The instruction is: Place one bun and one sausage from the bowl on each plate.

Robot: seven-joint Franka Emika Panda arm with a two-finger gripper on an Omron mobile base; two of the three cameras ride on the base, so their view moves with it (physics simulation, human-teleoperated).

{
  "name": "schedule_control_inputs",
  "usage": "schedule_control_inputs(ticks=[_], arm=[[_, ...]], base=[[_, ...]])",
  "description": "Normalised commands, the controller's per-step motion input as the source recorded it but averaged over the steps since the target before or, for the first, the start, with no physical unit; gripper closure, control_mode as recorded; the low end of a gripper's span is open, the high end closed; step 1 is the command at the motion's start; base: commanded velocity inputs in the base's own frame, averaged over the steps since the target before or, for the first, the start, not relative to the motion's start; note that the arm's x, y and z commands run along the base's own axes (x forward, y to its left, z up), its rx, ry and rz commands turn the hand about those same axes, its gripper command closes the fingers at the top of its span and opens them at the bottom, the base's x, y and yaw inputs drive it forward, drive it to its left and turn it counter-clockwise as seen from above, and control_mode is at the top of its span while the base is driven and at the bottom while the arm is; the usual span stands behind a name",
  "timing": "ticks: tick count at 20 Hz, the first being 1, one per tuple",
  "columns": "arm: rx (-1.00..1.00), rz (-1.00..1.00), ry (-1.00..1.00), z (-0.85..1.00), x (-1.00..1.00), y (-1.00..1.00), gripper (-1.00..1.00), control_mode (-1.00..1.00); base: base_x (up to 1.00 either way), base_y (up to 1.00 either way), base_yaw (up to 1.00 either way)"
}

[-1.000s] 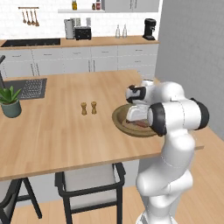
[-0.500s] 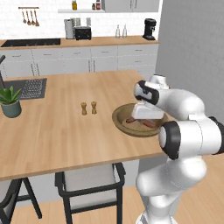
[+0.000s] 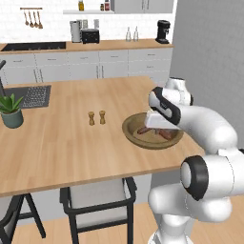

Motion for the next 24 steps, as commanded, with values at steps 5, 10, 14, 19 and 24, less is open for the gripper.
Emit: schedule_control_inputs(ticks=[5,10,14,19,24], arm=[[-0.12,-0.09,-0.04,0.01,-0.63,0.0,1.0,-1.0],[-0.09,-0.01,-0.05,0.11,-0.73,0.13,1.0,-1.0],[0.0,0.0,0.0,0.33,-0.15,0.0,1.0,-1.0],[0.0,0.0,0.0,0.29,0.0,0.0,1.0,-1.0],[0.0,0.0,0.0,0.11,-0.03,0.0,1.0,1.0]], base=[[0.0,0.0,0.0],[0.0,0.0,0.0],[0.0,0.0,0.0],[0.0,0.0,0.0],[-0.23,0.0,0.0]])
